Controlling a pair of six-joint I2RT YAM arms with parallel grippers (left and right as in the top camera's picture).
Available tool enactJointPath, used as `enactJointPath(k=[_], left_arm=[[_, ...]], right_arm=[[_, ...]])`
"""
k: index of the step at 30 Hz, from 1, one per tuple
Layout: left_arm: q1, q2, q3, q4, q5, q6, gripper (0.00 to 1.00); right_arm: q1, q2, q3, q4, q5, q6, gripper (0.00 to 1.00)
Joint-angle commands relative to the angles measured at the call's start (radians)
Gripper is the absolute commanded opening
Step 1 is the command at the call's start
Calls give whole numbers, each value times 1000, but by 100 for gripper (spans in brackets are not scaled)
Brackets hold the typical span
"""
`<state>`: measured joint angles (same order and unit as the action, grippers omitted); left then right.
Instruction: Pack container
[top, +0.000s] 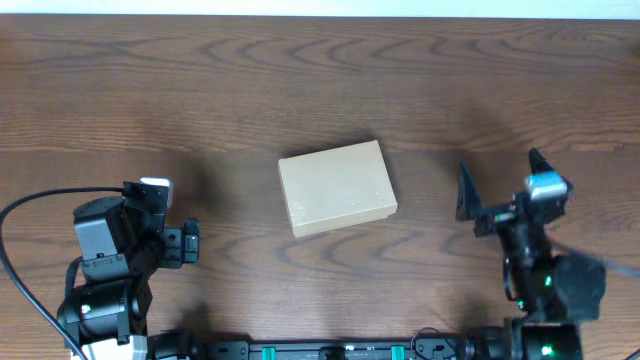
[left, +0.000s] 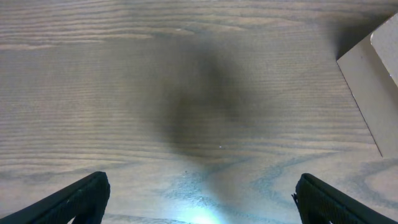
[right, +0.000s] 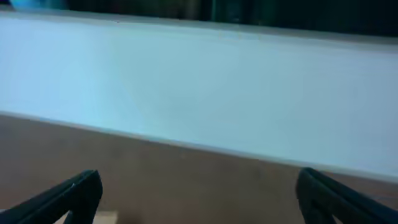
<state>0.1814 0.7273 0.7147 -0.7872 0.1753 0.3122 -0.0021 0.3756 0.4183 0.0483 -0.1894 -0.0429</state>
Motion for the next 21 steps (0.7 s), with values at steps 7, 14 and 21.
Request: enactJointPath(k=[7, 14, 21], left_arm=[[0, -3, 5, -3, -11, 6, 96], [0, -3, 5, -3, -11, 6, 95], [0, -3, 5, -3, -11, 6, 95]], right_arm=[[58, -173, -296, 255, 52, 5, 99], [84, -206, -361, 254, 134, 5, 99], [84, -231, -367, 143, 188, 4, 99]])
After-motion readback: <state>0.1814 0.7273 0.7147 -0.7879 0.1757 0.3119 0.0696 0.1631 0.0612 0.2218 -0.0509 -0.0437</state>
